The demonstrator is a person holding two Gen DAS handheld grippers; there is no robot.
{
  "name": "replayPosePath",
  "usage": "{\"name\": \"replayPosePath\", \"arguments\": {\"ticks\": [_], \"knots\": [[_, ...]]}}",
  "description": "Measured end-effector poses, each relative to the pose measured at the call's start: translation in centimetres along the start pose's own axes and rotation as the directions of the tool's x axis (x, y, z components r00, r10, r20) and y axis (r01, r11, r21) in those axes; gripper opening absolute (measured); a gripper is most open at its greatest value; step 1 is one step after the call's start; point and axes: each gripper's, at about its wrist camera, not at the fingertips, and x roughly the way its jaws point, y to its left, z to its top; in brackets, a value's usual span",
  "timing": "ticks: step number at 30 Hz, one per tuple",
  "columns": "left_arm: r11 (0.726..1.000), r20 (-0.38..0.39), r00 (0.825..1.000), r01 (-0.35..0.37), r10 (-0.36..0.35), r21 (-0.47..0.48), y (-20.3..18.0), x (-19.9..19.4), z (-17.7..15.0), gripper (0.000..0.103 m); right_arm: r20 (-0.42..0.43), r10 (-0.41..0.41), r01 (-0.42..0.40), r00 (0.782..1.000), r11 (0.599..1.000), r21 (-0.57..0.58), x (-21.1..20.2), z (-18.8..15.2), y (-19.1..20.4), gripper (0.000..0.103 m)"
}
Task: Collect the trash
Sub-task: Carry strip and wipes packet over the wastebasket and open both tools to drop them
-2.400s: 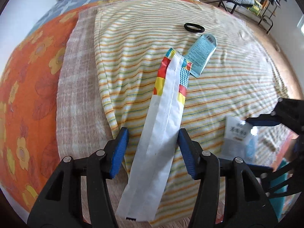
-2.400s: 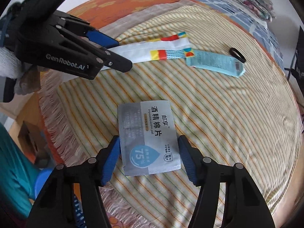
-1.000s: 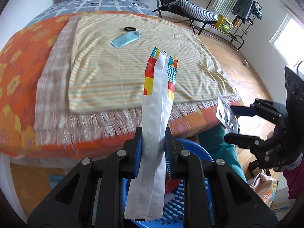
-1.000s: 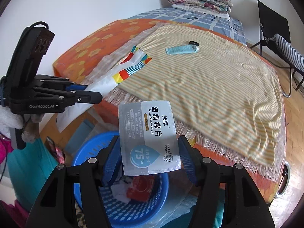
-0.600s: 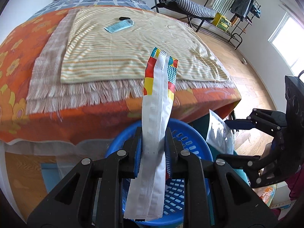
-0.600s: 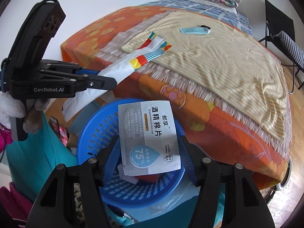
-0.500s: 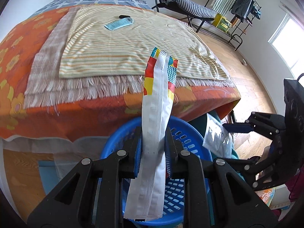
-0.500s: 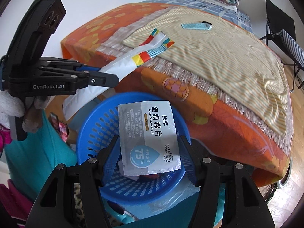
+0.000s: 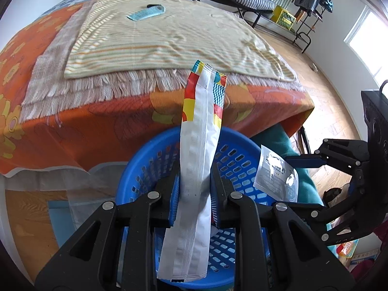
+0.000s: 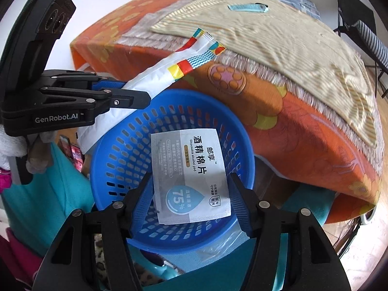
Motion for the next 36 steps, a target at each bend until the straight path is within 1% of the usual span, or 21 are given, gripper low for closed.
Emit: {"name": "replayPosePath", "arguments": {"ticks": [3, 5, 7, 9, 20, 23, 27, 31, 36], "knots": [[1.000, -0.011, 1.000, -0.010, 0.010, 0.014, -0.2, 0.4, -0.2, 0.021, -0.004, -0.005, 0.005, 1.000, 1.000, 0.003, 0.3, -0.1, 0.0, 0.061], [1.000, -0.016, 1.000, -0.016, 0.016, 0.019, -0.3, 0.5, -0.4, 0.029, -0.008, -0.005, 0.005, 1.000, 1.000, 0.006, 0.5, -0.1, 0.0, 0.061], [1.000, -0.017, 1.000, -0.018, 0.019, 0.018, -0.3, 0.6, -0.5, 0.043, -0.014, -0.003, 0.004, 1.000, 1.000, 0.012, 0.7, -0.1, -0.1, 0.061], [1.000, -0.015, 1.000, -0.024, 0.024, 0.016, -0.2, 0.6, -0.5, 0.048, -0.020, -0.004, 0.004, 1.000, 1.000, 0.016, 1.0, -0.1, -0.1, 0.061], [1.000, -0.037, 0.999, -0.025, 0.025, 0.010, 0.1, 1.0, -0.6, 0.048, -0.050, 0.008, -0.005, 0.999, 0.999, 0.050, 2.4, 0.0, -0.5, 0.062], [1.000, -0.040, 0.999, -0.025, 0.025, 0.004, 0.2, 1.1, -0.6, 0.048, -0.055, 0.015, -0.012, 0.998, 0.998, 0.061, 2.6, 0.0, -0.7, 0.065], [1.000, -0.045, 0.999, -0.025, 0.025, -0.003, 0.4, 1.2, -0.6, 0.048, -0.058, 0.027, -0.023, 0.998, 0.997, 0.074, 2.8, 0.0, -0.9, 0.066], [1.000, -0.047, 0.999, -0.019, 0.018, -0.014, 0.6, 1.2, -0.4, 0.048, -0.052, 0.036, -0.031, 0.998, 0.995, 0.092, 2.8, 0.1, -1.2, 0.066], [1.000, -0.046, 0.999, -0.003, 0.002, -0.021, 0.9, 0.9, 0.7, 0.048, -0.030, 0.045, -0.042, 0.999, 0.993, 0.106, 2.2, 0.5, -1.9, 0.066]]}}
